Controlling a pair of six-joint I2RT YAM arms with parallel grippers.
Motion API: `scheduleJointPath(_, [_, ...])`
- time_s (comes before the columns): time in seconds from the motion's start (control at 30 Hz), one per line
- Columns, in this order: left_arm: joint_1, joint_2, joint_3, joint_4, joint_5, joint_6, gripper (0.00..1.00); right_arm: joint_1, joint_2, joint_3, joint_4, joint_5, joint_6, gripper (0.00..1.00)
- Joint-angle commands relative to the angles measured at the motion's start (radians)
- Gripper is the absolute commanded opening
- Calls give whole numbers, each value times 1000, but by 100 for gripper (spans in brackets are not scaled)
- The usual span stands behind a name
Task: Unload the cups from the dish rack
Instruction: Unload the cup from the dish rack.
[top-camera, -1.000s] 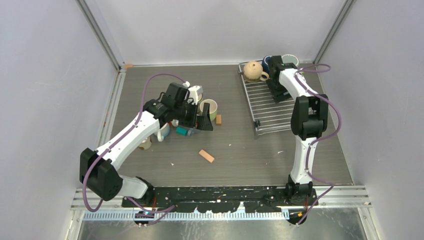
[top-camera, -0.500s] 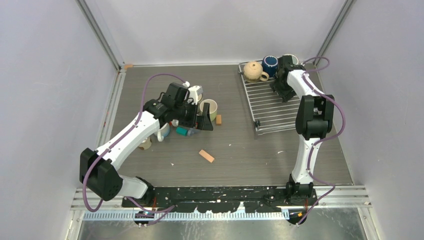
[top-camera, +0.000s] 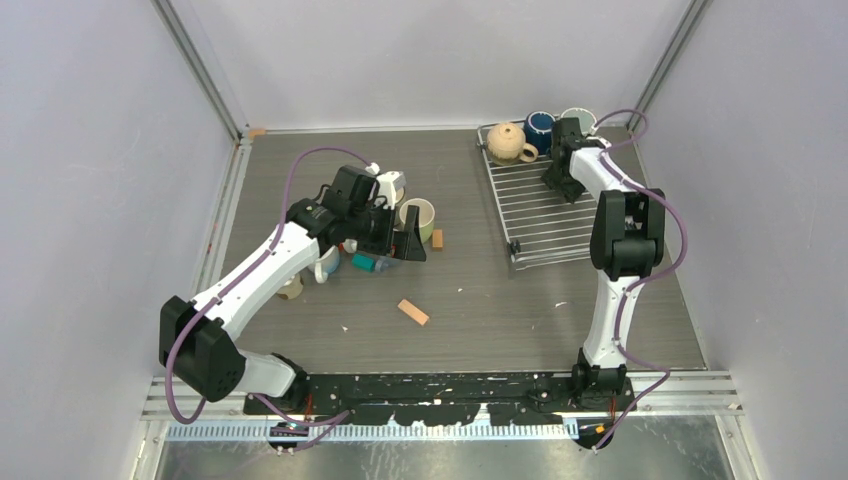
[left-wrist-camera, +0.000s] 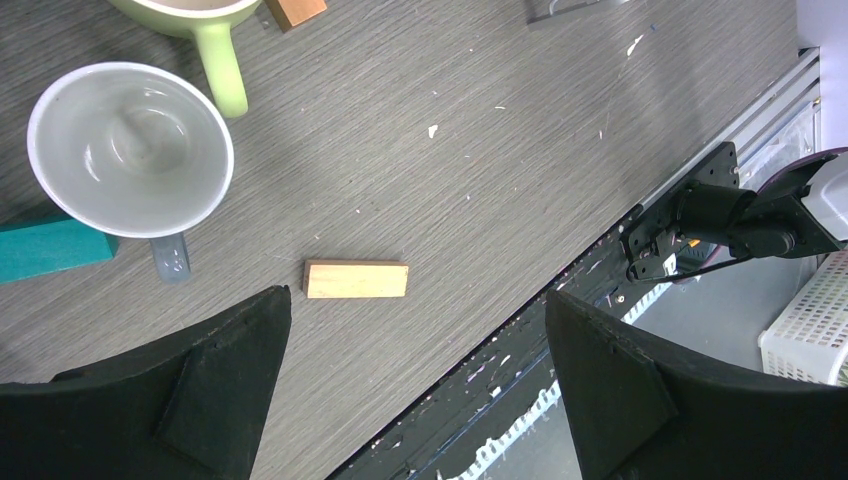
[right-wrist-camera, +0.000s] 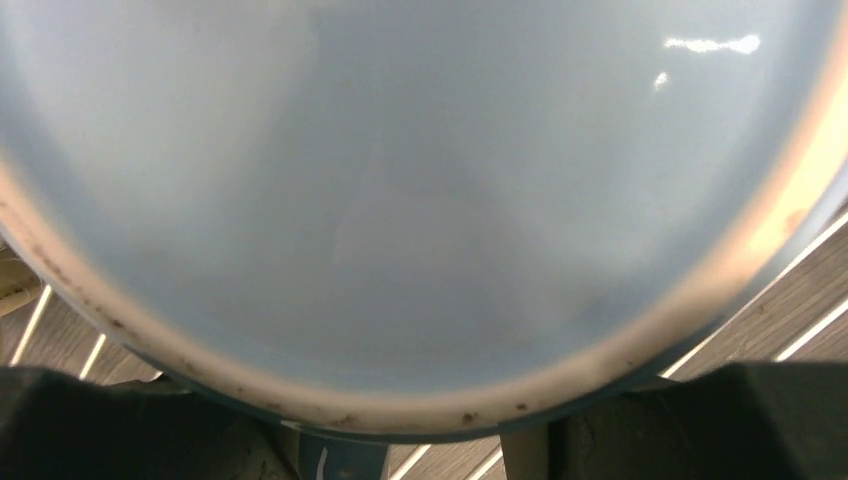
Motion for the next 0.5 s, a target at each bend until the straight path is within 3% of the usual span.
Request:
scheduleJointPath(0.0, [-4, -13, 1, 37, 7, 6, 100, -1, -84, -43, 106, 78, -16, 58])
scheduleJointPath(0.47, [-3, -2, 1, 38, 5, 8, 100, 22, -97, -57, 184, 162, -52, 57])
